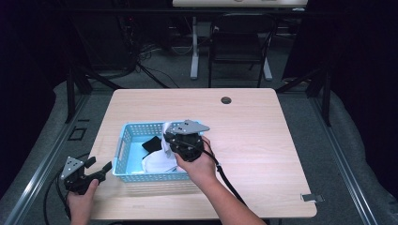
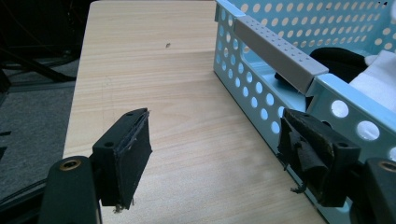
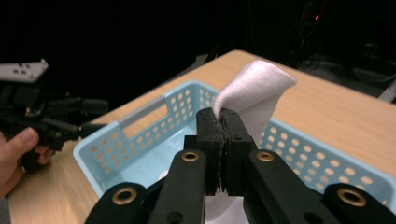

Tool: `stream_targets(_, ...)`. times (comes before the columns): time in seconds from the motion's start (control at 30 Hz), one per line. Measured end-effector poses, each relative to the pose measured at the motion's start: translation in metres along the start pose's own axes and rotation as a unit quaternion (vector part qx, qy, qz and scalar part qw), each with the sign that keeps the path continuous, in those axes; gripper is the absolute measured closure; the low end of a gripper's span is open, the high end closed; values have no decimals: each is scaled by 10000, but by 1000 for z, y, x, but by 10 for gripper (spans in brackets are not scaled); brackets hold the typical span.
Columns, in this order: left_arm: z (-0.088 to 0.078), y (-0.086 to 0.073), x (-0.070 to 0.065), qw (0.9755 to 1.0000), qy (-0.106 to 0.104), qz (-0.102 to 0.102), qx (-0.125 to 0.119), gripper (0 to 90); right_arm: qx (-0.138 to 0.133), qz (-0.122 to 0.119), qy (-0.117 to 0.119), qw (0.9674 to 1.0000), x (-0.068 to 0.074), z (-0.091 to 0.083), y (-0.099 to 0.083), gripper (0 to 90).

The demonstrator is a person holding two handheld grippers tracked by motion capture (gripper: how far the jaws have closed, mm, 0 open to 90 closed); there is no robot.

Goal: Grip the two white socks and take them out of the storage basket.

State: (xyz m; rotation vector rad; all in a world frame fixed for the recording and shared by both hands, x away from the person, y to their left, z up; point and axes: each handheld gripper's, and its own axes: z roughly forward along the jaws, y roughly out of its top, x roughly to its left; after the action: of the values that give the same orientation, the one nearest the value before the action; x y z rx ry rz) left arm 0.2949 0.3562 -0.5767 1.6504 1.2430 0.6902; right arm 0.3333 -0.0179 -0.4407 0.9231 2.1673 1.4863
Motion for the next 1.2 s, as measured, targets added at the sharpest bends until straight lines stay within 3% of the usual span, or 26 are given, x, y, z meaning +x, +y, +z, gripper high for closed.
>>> stream_targets(0.17,0,0,0,10000,3,-3,4,251,-398,37,-55,9992,-2,-17,4,882)
stream_targets(0.33,0,0,-1,10000,6,10,9,252,-570,-74,-182,9982,-5,-36,6,882)
stream_targets(0.7,0,0,0,10000,21,4,22,252,-995,-11,-508,9937,-20,-83,-5,882)
stream_targets(0.87,0,0,0,10000,27,-3,24,251,-1080,20,-792,9910,-33,-101,-19,882)
stream_targets(1.2,1,0,-1,10000,24,13,50,252,-1001,286,-1214,9871,-60,-138,-48,881)
